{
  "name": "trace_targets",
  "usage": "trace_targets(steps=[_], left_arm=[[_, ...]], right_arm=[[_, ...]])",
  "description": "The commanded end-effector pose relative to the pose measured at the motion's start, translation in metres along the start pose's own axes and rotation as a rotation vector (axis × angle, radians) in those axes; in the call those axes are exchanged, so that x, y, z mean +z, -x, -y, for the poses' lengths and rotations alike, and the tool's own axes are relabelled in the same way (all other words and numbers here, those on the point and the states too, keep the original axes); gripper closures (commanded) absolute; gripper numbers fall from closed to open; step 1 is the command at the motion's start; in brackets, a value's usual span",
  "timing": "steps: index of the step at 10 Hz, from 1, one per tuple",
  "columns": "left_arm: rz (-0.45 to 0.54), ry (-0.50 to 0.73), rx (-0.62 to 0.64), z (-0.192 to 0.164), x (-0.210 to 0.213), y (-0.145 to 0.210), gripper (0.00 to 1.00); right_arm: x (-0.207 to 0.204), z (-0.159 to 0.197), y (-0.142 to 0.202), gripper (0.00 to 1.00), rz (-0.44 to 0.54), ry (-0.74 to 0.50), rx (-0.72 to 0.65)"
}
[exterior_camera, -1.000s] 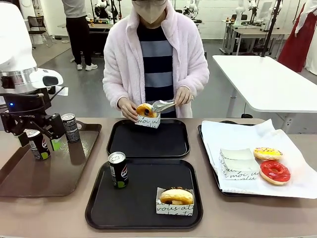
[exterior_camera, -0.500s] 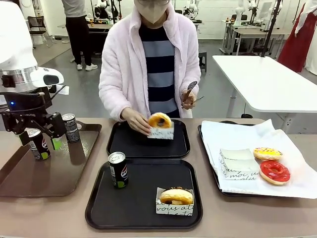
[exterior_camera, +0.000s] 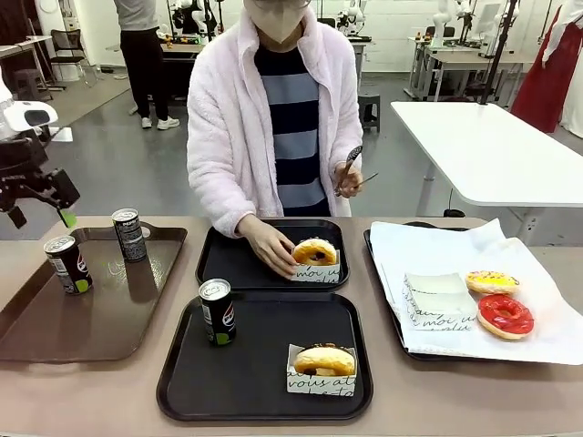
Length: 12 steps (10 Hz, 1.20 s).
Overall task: Set up donuts and drinks on trays.
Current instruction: Pick up one Pepsi coke from the Handle tray and place it on the Flat Tray without a Pepsi coke.
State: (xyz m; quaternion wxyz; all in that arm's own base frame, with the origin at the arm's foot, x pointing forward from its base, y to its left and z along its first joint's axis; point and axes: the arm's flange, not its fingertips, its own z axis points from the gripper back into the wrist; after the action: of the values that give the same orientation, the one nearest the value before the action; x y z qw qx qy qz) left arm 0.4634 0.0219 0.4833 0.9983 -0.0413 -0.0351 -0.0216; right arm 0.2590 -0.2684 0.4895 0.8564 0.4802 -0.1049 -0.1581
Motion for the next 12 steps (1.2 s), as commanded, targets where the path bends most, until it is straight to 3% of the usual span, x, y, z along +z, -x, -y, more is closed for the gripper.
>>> trace_targets(steps=[1, 3, 4, 8, 9, 12], left_arm=[[0.023, -0.020, 0.020, -0.001, -0.010, -0.025, 0.00], [0.002, 0.025, 0.037, 0.007, -0.008, -0.030, 0.00], [0.021, -0.010, 0.014, -0.008, -0.010, -0.025, 0.00], [0.020, -0.001, 0.017, -0.005, -0.012, -0.030, 0.00], [0.021, -0.061, 0.011, -0.009, -0.029, -0.033, 0.00], [0.017, -0.079, 0.014, -0.017, -0.055, -0.034, 0.00]], right_arm=[[0.000, -0.001, -0.001, 0.00, 0.004, -0.018, 0.002], [0.000, -0.001, -0.001, 0.00, 0.004, -0.018, 0.002], [0.000, -0.001, -0.001, 0.00, 0.004, -0.018, 0.002], [0.000, -0.001, -0.001, 0.00, 0.004, -0.018, 0.002], [0.000, -0.001, -0.001, 0.00, 0.004, -0.018, 0.002], [0.000, -0.001, -0.001, 0.00, 0.004, -0.018, 0.002]])
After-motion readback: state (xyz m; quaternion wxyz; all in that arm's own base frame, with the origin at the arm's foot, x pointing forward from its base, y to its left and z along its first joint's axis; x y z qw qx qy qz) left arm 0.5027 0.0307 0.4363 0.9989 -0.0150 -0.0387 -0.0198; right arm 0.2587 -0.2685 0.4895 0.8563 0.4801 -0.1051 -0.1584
